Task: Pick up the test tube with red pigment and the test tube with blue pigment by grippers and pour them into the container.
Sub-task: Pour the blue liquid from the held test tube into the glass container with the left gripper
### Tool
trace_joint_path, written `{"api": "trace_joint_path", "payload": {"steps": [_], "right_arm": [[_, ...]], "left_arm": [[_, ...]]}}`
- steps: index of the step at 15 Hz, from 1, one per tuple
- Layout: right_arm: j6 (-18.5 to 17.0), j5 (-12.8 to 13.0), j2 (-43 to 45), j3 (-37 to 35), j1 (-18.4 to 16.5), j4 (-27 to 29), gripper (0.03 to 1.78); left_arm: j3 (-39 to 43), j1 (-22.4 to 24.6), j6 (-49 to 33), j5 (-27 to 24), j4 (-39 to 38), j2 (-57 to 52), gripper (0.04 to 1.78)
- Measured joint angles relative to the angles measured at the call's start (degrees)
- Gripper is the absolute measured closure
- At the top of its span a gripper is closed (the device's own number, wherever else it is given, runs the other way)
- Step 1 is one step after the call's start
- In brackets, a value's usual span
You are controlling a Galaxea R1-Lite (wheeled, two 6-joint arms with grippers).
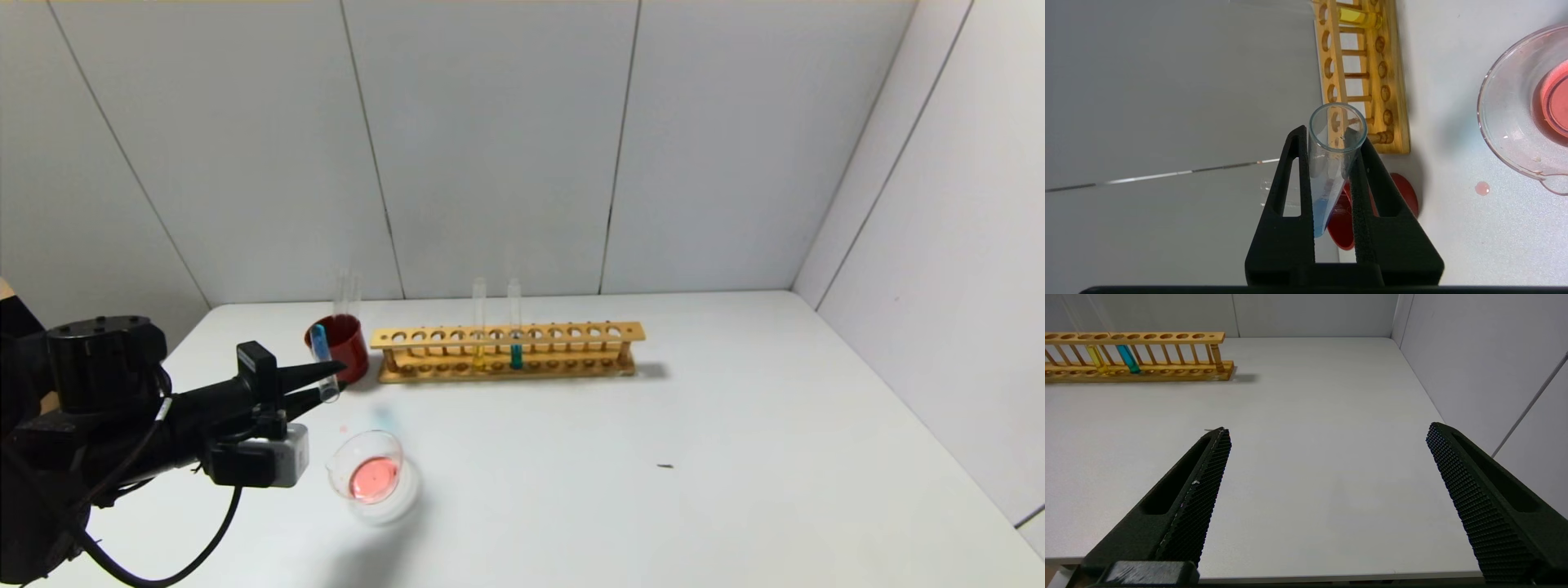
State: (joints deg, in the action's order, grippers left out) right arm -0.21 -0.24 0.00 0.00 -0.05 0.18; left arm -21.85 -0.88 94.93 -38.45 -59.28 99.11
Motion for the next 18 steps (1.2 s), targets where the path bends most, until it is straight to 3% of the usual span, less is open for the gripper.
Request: {"api": "trace_joint_path", "payload": {"steps": [6,18], "right_arm": [[0.0,0.0,0.0,0.0,0.0,0.0,0.06],[0.0,0.0,0.0,0.0,0.0,0.0,0.06]], "left_arm": [[-0.5,4.1,7.3,-4.2,0.3,2.9,1.51],[-5.5,1.3,11.5,-6.2,0.7,7.5,1.51]]}}
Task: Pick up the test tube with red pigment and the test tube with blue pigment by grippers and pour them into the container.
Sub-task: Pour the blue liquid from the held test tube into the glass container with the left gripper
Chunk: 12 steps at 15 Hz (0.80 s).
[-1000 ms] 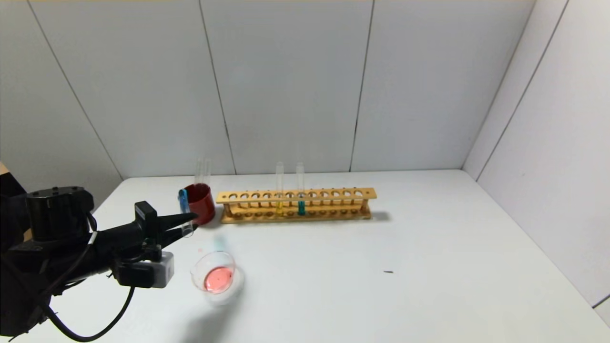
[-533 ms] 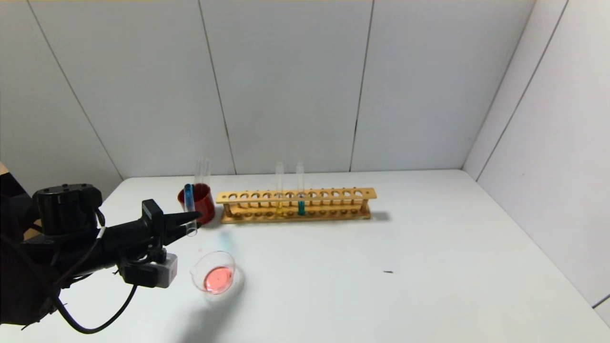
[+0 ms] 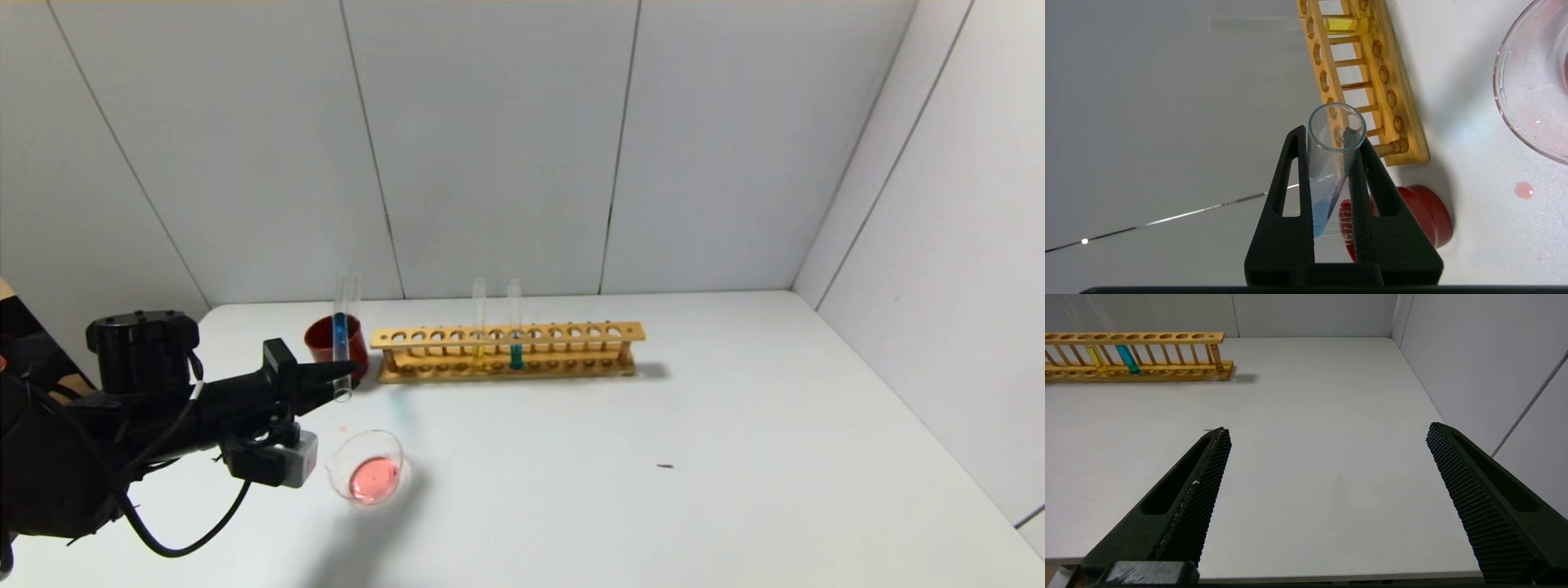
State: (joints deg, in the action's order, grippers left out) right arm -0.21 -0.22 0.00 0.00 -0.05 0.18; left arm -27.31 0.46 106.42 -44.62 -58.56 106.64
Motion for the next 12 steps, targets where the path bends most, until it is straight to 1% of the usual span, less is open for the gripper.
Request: {"api": "trace_joint_path", "payload": {"steps": [5,12], "right_arm": [[0.0,0.0,0.0,0.0,0.0,0.0,0.06],[0.0,0.0,0.0,0.0,0.0,0.0,0.06]], "left_arm": [[-0.8,0.1,3.6,-0.2,0.1,1.5,1.51],[-2.1,1.6,8.5,-0.2,0.2,2.3,1.52]]}}
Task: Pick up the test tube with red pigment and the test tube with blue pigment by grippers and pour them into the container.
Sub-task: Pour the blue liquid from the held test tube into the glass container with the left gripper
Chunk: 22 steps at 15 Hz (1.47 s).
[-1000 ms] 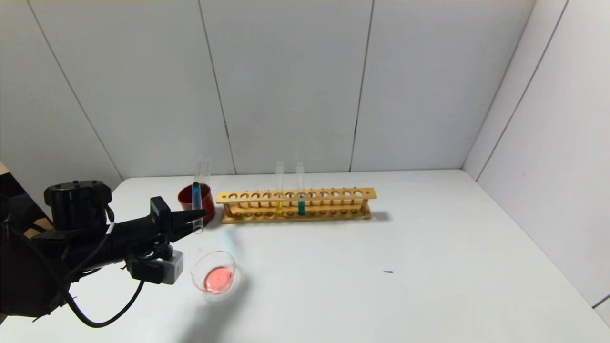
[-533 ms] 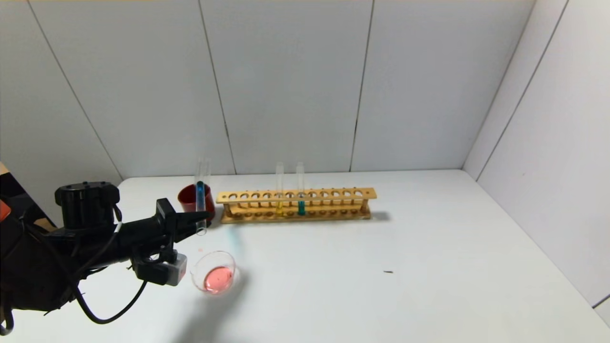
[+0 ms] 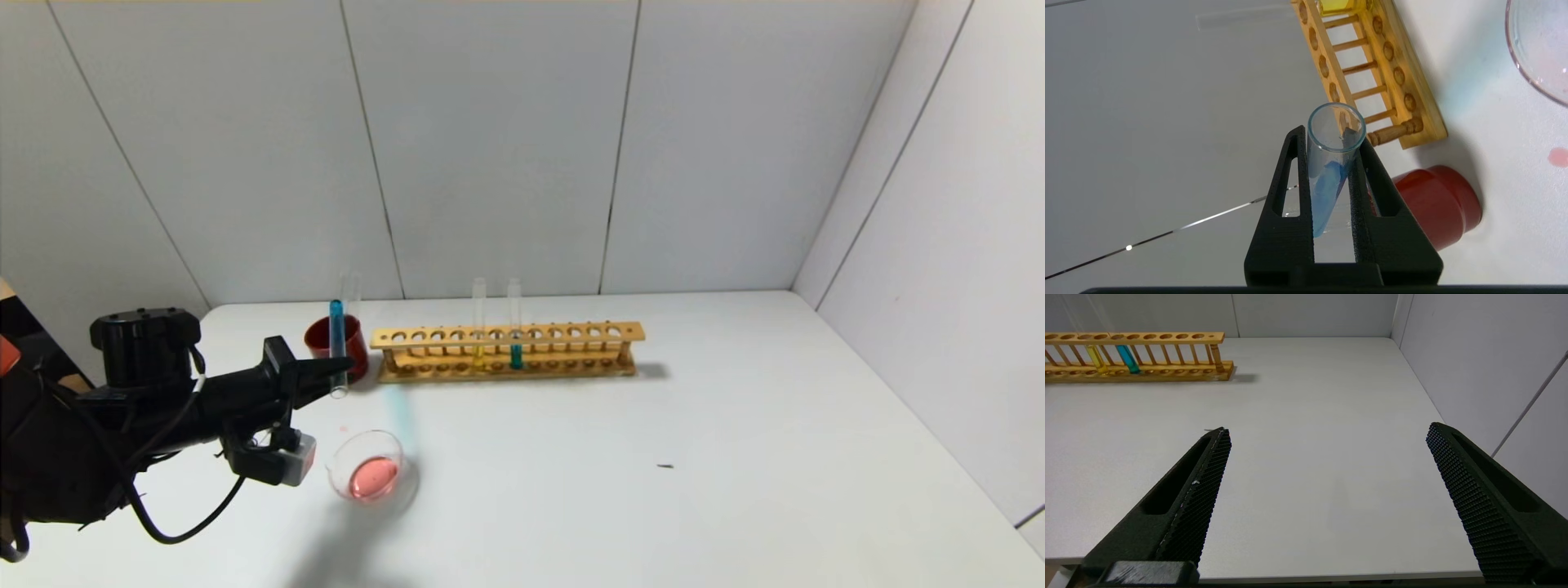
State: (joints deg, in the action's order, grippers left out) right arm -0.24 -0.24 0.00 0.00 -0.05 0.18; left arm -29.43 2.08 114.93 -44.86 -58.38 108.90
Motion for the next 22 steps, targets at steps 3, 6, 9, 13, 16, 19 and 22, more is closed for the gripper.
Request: {"api": "trace_joint_path", "payload": {"steps": [3,6,9,13,16,19,22], "right_arm": [[0.0,0.0,0.0,0.0,0.0,0.0,0.06],[0.0,0.0,0.0,0.0,0.0,0.0,0.06],[0.0,0.0,0.0,0.0,0.0,0.0,0.06],[0.0,0.0,0.0,0.0,0.0,0.0,0.06],[0.0,0.0,0.0,0.0,0.0,0.0,0.06],[0.0,0.0,0.0,0.0,0.0,0.0,0.06],[0.0,0.0,0.0,0.0,0.0,0.0,0.06]], "left_arm": [[-0.7,0.2,0.9,0.0,0.0,0.0,1.52],[-2.7,0.3,1.8,-0.6,0.0,0.2,1.51],[-2.9,0.2,2.5,-0.6,0.0,0.3,1.51],[-3.2,0.2,3.4,-0.6,0.0,0.2,1.51],[-3.3,0.3,4.1,-0.6,0.0,0.2,1.51],[-3.3,0.1,5.5,-0.7,0.0,-0.1,1.51],[-3.3,0.1,6.5,-0.7,0.0,-0.7,1.51]]}}
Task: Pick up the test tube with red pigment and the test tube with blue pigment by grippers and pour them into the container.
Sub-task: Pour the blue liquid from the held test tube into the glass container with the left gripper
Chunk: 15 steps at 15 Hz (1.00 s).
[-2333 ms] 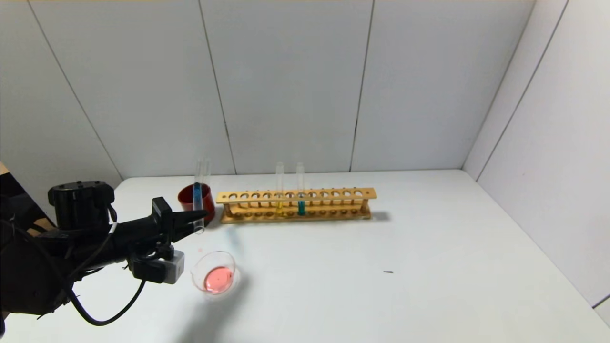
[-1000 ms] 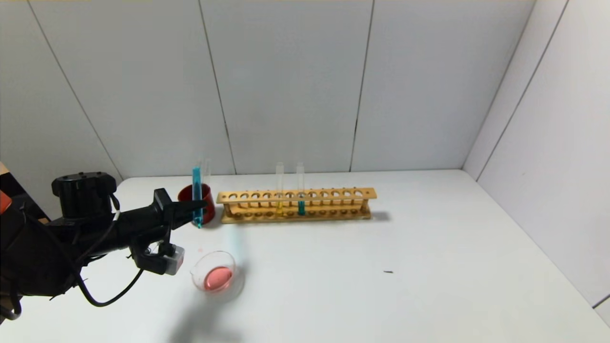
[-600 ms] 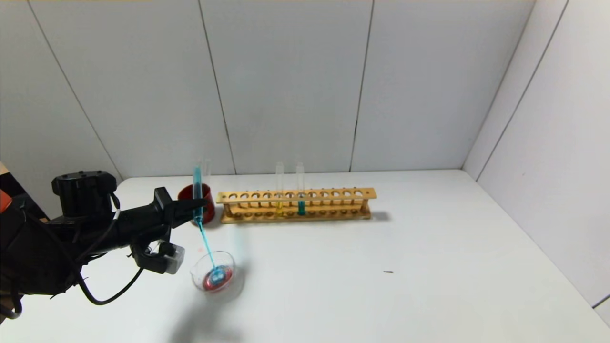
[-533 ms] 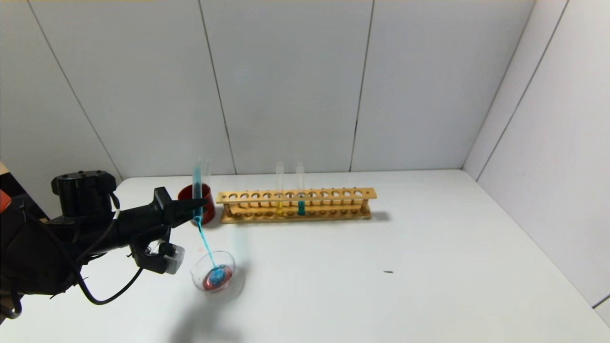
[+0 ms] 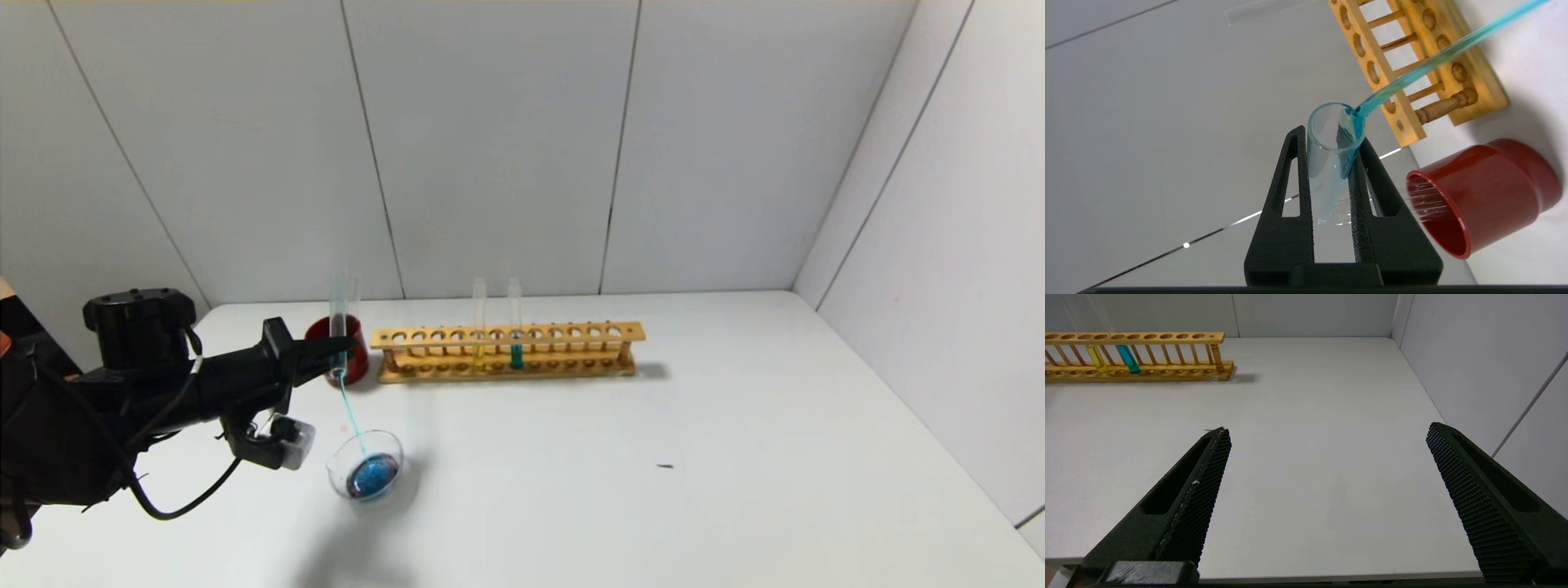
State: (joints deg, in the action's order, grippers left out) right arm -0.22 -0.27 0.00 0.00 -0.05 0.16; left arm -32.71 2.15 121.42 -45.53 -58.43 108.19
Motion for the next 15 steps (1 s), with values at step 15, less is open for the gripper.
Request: {"api": "trace_joint_path", "payload": {"steps": [15], "right_arm": [[0.0,0.0,0.0,0.0,0.0,0.0,0.06]], "left_arm": [[0.2,-1.7,8.8,-0.5,0.4,-3.0,1.51]]}}
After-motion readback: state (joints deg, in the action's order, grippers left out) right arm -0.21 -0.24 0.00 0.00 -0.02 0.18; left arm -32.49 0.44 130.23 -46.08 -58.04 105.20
